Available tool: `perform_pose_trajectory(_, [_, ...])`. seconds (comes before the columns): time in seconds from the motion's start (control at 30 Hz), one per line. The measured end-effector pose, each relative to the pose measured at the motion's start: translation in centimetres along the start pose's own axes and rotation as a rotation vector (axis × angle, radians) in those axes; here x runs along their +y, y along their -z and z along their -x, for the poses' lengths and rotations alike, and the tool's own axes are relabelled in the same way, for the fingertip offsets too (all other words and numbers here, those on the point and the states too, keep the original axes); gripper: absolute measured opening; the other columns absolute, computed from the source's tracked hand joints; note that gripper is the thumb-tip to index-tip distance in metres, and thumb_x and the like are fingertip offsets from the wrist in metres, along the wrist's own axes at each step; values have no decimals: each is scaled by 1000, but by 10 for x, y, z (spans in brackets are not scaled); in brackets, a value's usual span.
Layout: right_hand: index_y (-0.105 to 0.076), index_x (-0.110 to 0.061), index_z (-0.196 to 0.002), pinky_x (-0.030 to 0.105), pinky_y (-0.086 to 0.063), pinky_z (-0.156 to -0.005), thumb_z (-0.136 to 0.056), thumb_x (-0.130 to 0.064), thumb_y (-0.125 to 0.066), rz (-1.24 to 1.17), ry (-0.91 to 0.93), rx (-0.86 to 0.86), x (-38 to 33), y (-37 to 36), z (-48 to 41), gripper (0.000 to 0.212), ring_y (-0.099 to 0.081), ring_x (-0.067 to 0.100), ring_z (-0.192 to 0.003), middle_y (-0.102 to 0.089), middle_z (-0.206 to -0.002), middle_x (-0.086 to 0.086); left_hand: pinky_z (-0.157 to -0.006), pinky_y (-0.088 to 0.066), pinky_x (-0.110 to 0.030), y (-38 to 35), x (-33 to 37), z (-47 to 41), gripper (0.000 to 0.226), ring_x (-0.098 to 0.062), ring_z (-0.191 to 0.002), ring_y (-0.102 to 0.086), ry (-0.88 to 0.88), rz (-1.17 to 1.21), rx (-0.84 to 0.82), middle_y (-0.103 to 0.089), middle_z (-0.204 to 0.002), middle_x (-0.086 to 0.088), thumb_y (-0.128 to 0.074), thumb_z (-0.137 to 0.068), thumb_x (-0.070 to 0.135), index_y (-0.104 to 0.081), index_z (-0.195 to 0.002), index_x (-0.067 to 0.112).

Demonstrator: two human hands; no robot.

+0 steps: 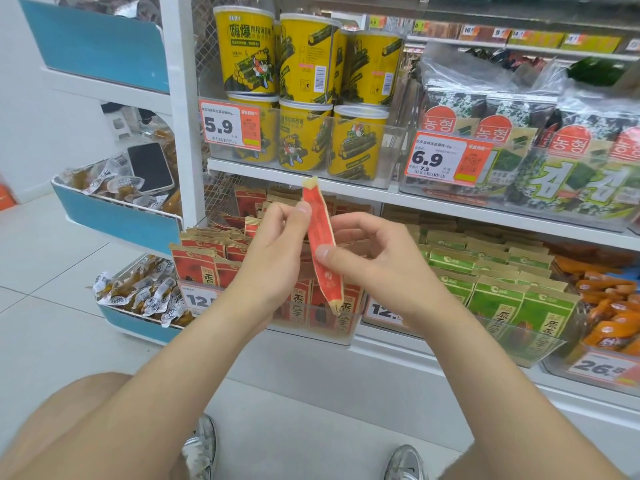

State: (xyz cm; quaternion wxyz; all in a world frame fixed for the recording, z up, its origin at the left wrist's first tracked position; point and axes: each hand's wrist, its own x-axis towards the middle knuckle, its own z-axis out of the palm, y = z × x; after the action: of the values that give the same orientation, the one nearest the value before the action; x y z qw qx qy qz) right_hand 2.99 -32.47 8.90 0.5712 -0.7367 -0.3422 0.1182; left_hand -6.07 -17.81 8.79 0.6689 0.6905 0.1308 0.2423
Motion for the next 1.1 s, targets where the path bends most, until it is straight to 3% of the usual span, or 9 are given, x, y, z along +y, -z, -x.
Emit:
perform_pose_trajectory(0.1, [-68,-39,-123,52,-66,-87,-80,-48,-89,51,-97,-132,1,-1,3,48,-81,21,-91,-77,-114,1,-99,-59,-61,5,-1,-4,53,-32,-105,-72,8,-5,89,-72,-112,-16,-47,-109,61,-57,-116,9])
perform_pose_trajectory(0.17, [-66,-25,-120,52,-67,-82,-85,-37,-91,-70,-111,-109,-2,-3,4,45,-81,24,-88,-80,-107,7,-83,-65,-49,9,0,-6,46,-23,-92,-74,13,37,71,-74,-98,-8,-49,-112,51,-57,-115,7])
perform_pose_trajectory(0.23, [-65,-11,-108,52,-67,-80,-84,-36,-89,-159,-86,-16,-5,-3,4,42,-80,27,-84,-81,-102,13,-74,-64,-36,11,4,-6,29,-16,-95,-77,-1,88,-7,-78,-100,-2,-53,-112,38,-63,-117,11])
perform_pose_trajectory(0.37, [-75,-5,-93,49,-67,-81,-88,-44,-78,-253,-45,32,-3,0,3,40,-79,41,-91,-80,-99,19,-98,-60,-42,16,8,-3,31,-13,-122,-72,-34,22,-214,-77,-128,8,-60,-108,21,-71,-135,31])
perform_pose_trajectory(0.53, [-77,-8,-89,38,-66,-70,-98,-35,-71,-218,-20,15,-4,-3,4,29,-79,26,-82,-81,-93,12,-109,-56,-51,24,11,-4,45,-13,-128,-68,-56,-32,-285,-71,-139,12,-62,-106,12,-65,-146,33])
perform_pose_trajectory(0.73, [-75,-10,-87,39,-66,-73,-101,-34,-68,-237,-24,0,-4,-5,4,29,-80,27,-84,-80,-90,11,-102,-61,-43,29,12,-4,48,-14,-125,-71,-69,-7,-339,-72,-139,10,-66,-104,10,-63,-149,27])
perform_pose_trajectory(0.87, [-75,-1,-111,43,-65,-88,-110,-39,-55,-323,-145,-79,-8,-4,2,43,-80,35,-99,-81,-104,19,-89,-64,-30,27,10,-2,53,-11,-111,-77,-114,-47,-240,-76,-127,19,-79,-95,20,-64,-146,28])
perform_pose_trajectory(0.97, [-80,-9,-114,45,-65,-91,-108,-47,-55,-328,-218,-123,-12,-4,2,46,-80,33,-102,-81,-110,14,-87,-67,-36,26,7,-3,61,-11,-105,-78,-140,-166,-158,-79,-120,14,-89,-84,32,-67,-142,31])
perform_pose_trajectory(1.1, [-81,-4,-109,40,-69,-78,-103,-39,-69,-259,-292,-93,-12,-6,5,37,-82,35,-89,-81,-104,20,-94,-64,-45,30,-1,-8,72,-13,-108,-78,-184,-208,-97,-79,-122,9,-99,-69,24,-70,-135,26])
